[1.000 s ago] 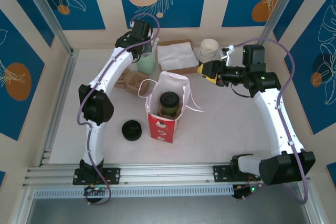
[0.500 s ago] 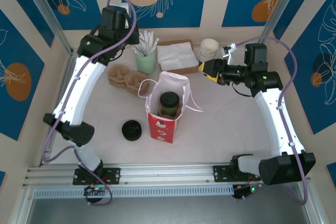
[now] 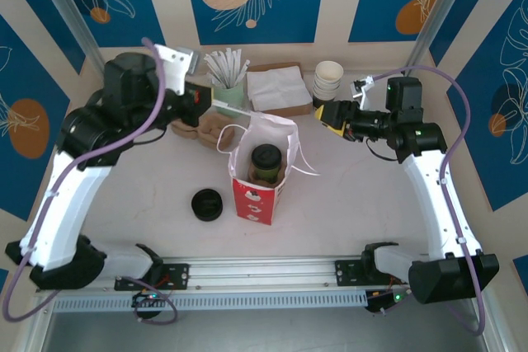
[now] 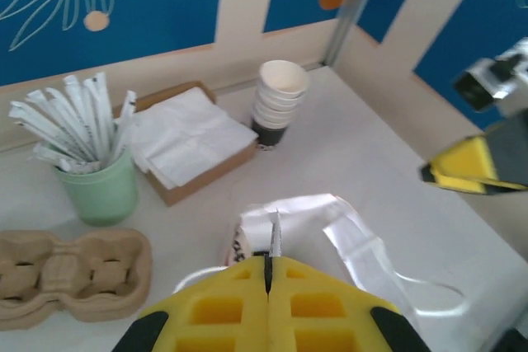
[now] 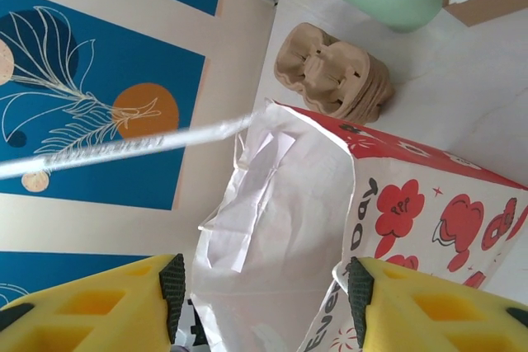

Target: Pack the takeout coffee

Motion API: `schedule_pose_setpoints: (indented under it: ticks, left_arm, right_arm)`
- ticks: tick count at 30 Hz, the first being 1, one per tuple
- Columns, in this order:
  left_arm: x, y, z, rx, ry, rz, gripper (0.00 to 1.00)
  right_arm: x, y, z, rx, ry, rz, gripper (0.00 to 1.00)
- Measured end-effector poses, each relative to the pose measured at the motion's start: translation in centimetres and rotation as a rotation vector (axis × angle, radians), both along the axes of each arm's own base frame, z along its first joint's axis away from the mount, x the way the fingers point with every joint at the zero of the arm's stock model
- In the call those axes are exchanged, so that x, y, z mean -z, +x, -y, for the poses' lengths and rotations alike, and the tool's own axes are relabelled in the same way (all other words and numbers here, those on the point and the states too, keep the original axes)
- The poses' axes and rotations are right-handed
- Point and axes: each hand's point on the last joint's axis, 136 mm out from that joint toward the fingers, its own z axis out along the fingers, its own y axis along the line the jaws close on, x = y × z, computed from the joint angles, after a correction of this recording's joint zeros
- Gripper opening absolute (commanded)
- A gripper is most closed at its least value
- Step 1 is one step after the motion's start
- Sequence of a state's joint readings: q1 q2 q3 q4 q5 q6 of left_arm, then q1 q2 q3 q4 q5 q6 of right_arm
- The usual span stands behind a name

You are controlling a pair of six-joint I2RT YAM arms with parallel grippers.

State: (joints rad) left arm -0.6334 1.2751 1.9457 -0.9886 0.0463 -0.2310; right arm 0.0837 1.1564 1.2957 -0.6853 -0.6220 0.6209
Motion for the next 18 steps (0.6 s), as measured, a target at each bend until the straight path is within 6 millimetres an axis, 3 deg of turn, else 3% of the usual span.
schedule_pose_setpoints:
  ticks: [6,9,13,18]
  left_arm:
    - [0.4,-5.4,-1.1,0.136,-0.032,0.008,0.05]
    - [0.0,-6.9,-1.3,0.187,-0.04,0.026,0.06]
    - [0.4,-7.7,-1.3,0.22,-0.022,0.02,0.07]
    - [2.6,-7.5,-0.2,0.274,0.034,-0.064,0.09]
  right_arm:
    - [0.4,0.1,0.2,0.016,-0.009,0.001,0.54]
    - [1.0,-0.2,0.2,0.02,-0.007,-0.018,0.53]
    - [1.9,-0.4,0.1,0.023,-0.014,-0.039,0.54]
    - [2.1,-0.5,-0.2,0.02,-0.014,-0.044,0.54]
